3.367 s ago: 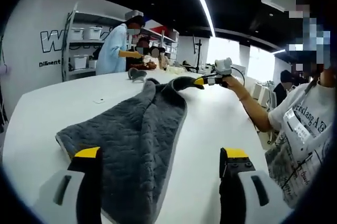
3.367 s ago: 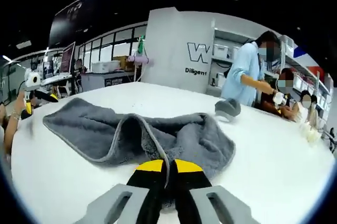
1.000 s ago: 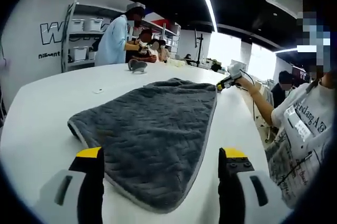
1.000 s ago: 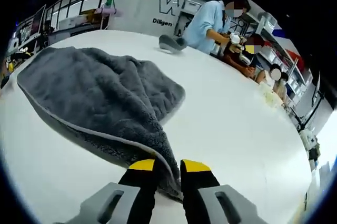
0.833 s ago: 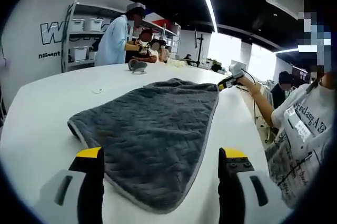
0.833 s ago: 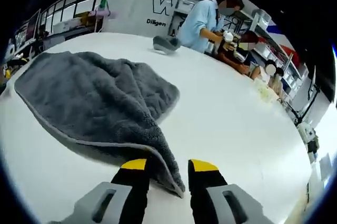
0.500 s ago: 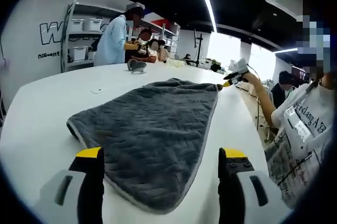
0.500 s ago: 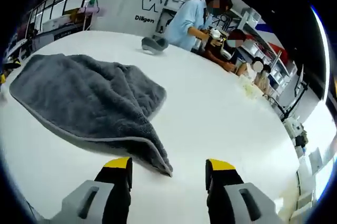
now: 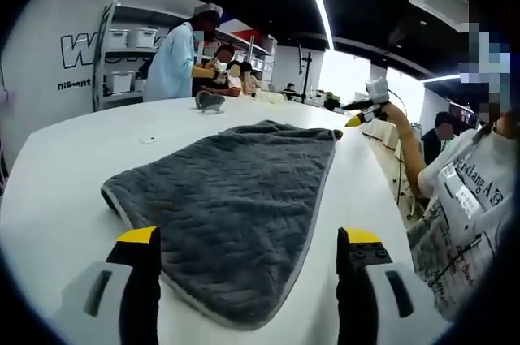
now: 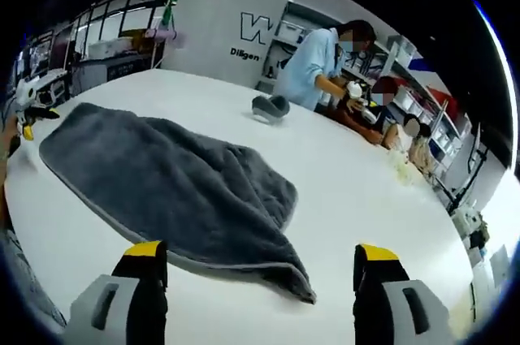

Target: Fold the towel on the table until its edges align and the towel forms a compact rectangular stack.

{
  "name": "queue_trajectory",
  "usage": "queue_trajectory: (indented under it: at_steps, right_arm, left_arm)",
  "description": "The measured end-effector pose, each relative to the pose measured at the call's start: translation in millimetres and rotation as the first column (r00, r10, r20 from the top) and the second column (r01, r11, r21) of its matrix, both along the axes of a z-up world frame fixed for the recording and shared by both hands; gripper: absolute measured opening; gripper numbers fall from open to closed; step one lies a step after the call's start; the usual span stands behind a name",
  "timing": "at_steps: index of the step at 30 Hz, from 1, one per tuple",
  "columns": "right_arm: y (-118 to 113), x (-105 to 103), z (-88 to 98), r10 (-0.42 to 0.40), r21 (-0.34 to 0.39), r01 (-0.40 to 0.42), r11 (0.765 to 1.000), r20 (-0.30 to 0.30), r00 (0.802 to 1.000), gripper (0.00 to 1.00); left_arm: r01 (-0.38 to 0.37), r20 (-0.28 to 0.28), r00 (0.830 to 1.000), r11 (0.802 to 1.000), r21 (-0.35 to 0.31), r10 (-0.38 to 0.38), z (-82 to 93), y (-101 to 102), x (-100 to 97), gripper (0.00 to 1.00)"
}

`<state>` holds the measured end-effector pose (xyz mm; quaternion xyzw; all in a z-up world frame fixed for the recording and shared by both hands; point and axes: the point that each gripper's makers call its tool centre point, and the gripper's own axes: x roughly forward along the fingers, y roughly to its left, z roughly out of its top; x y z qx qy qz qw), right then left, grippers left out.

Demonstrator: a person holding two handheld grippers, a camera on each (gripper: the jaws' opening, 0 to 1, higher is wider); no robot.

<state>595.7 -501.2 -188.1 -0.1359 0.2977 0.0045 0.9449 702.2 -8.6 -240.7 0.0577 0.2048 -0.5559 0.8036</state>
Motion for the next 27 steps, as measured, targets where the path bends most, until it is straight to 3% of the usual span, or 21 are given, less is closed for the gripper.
queue_trajectory:
  at_steps: [3,8,11,14,21,27]
  right_arm:
    - [28,12,3.7,0.071,0.046,-0.072,0.996,0.018,0.997,0.99]
    - [66,32,4.8,0.178,0.041,-0.178,0.983,0.019,0.984,0.99]
    - [89,43,4.9,0.246,0.056,-0.247,0.967,0.025,0.969,0.99]
    - [120,58,2.8,0.333,0.108,-0.336,0.936,0.041,0.942,0.99]
    - [151,84,-7.4,0.398,0.132,-0.400,0.907,0.043,0.916,1.00]
    - [174,105,-26.5,0.445,0.152,-0.445,0.882,0.034,0.895,1.00]
  left_arm:
    - [0.001,0.003,1.000,1.000,0.000,-0.001,0.3,0,-1.1,0.94]
    - [0.004,0.005,1.000,1.000,0.000,-0.004,1.0,-1,-2.3,0.94]
    - [0.006,0.006,1.000,1.000,0.000,-0.006,1.3,0,-2.6,0.94]
    - [0.007,0.007,1.000,1.000,0.001,-0.007,2.0,1,-1.9,0.94]
    - [0.007,0.003,1.000,1.000,0.008,-0.007,-0.2,0,-3.1,0.94]
    - [0.005,0.004,1.000,1.000,0.017,-0.005,-1.5,1,-2.9,0.94]
